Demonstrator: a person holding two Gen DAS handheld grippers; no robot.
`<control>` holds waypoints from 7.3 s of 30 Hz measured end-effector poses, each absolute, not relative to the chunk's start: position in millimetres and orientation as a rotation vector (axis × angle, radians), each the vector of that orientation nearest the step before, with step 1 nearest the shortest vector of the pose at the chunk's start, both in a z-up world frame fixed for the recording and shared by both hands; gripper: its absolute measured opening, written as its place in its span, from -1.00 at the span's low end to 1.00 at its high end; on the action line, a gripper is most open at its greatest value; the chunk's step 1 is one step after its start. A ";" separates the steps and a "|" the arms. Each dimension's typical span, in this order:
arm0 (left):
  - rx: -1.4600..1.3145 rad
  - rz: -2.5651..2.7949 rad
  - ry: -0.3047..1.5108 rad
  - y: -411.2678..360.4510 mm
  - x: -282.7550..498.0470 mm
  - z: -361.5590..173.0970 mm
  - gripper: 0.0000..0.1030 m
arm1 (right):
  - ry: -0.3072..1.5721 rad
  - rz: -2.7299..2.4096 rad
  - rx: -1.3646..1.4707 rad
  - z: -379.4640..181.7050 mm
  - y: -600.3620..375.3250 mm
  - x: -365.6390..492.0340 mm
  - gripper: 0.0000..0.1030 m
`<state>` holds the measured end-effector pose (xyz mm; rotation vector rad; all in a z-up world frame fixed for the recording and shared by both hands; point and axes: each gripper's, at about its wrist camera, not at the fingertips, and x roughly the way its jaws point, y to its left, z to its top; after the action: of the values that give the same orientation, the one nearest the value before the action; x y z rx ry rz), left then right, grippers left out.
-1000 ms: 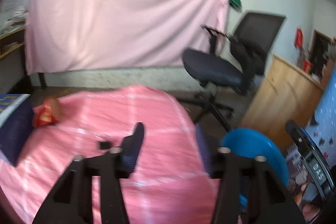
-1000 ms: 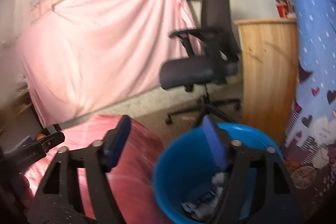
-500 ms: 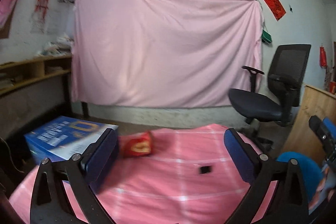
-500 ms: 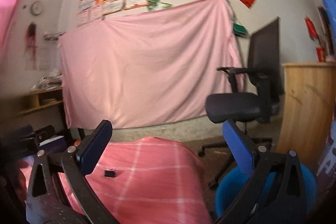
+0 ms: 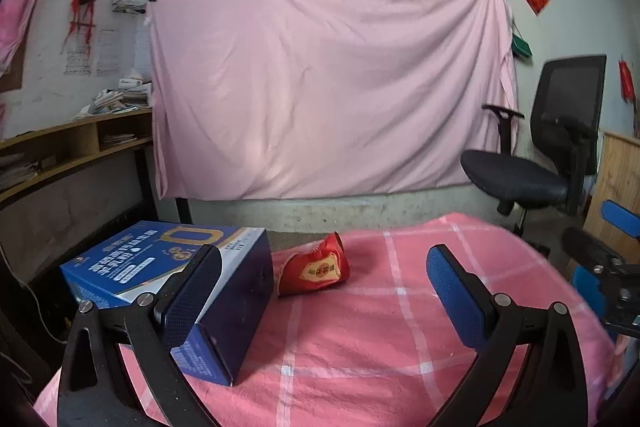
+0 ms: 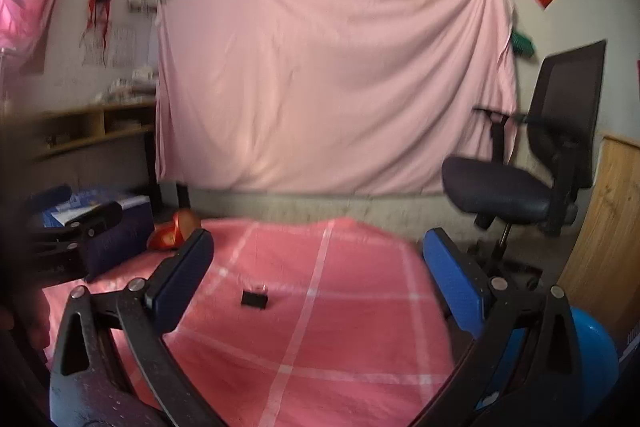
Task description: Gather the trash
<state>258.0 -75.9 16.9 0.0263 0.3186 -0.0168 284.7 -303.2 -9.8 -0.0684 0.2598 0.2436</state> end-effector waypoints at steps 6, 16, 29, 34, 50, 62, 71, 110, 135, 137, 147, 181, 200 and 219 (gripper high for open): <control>0.062 -0.056 0.393 -81.9 283.3 1.8 0.76 | 0.458 0.278 -0.064 -31.3 -295.6 325.5 0.83; 0.063 -0.042 0.556 -84.7 340.0 -19.7 0.02 | 0.741 0.385 -0.033 -66.7 -283.6 358.9 0.22; 0.008 -0.040 0.661 -80.3 365.8 -27.7 -0.13 | 0.848 0.388 -0.050 -79.6 -259.5 390.3 -0.24; -0.002 -0.012 0.647 -81.1 372.1 -23.7 -0.14 | 0.841 0.404 0.023 -78.5 -272.1 391.6 -0.24; -0.124 -0.002 0.724 -62.2 377.6 -25.9 -0.79 | 0.813 0.388 0.044 -73.5 -274.0 389.2 -0.25; -0.089 -0.112 0.657 -79.4 338.0 -13.6 -0.82 | 0.671 0.388 0.075 -55.4 -286.9 357.0 -0.25; -0.060 -0.185 0.519 -109.2 293.5 16.3 -0.82 | 0.420 0.349 0.050 -18.4 -315.2 304.2 -0.25; 0.095 -0.715 0.543 -389.5 249.7 39.8 -0.82 | 0.440 -0.204 0.362 -17.2 -547.1 225.6 -0.24; 0.024 -0.718 0.743 -380.8 279.8 7.3 -0.65 | 0.590 -0.228 0.381 -47.8 -561.7 248.6 -0.19; 0.024 -0.705 0.736 -377.3 280.3 9.4 -0.65 | 0.587 -0.227 0.381 -47.9 -561.6 248.4 -0.18; -0.038 -0.613 0.682 -347.6 281.2 20.7 -0.30 | 0.587 -0.216 0.350 -45.5 -553.9 250.9 0.02; -0.114 -0.339 0.455 -203.9 207.1 41.6 0.95 | 0.366 -0.259 0.140 -15.5 -455.8 171.2 1.00; -0.088 -0.264 0.366 -113.0 116.5 49.1 0.97 | 0.257 -0.221 0.108 2.2 -371.9 84.8 1.00; -0.099 -0.206 0.347 -36.0 25.9 36.7 0.97 | 0.260 -0.170 0.073 -1.0 -286.4 10.3 1.00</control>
<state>25.9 -36.0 36.7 -0.0985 0.3472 -0.2063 10.3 -286.4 -1.0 0.0732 0.2601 -0.1703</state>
